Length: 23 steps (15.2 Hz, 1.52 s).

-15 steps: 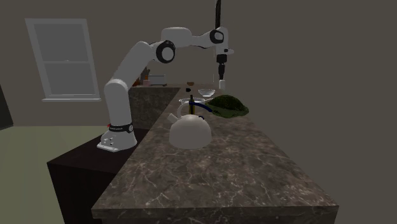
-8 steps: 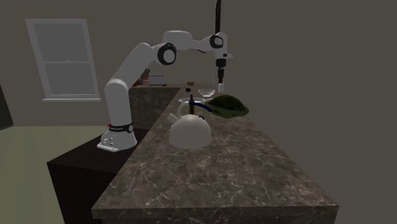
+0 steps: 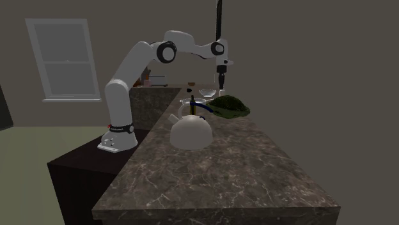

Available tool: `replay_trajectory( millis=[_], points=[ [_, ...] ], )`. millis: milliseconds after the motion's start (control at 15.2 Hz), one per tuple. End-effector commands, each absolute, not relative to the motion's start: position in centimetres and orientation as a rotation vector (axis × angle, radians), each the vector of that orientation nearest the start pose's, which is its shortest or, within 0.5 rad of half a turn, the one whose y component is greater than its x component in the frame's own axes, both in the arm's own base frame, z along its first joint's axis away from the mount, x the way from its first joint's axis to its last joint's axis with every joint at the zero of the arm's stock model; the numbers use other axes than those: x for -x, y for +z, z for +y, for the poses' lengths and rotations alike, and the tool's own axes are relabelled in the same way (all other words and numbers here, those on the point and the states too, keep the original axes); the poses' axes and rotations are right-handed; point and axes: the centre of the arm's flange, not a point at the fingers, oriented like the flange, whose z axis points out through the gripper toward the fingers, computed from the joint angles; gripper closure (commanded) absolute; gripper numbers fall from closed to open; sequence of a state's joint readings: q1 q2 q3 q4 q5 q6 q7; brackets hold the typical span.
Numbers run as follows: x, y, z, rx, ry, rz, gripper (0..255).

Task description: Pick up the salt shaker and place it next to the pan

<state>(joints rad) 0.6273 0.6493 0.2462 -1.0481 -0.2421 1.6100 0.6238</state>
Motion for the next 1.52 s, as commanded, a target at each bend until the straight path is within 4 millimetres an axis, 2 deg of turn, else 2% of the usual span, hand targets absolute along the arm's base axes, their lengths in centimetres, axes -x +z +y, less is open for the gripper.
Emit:
replay_trajectory(
  millis=[0,924,1452],
  points=[
    [-52.5,45.3,50.1,3.237,-0.016,-0.365,255],
    [-52.5,37.7,50.1,3.237,-0.016,-0.365,255],
    [-52.5,37.7,50.1,3.237,-0.016,-0.365,255]
  ],
)
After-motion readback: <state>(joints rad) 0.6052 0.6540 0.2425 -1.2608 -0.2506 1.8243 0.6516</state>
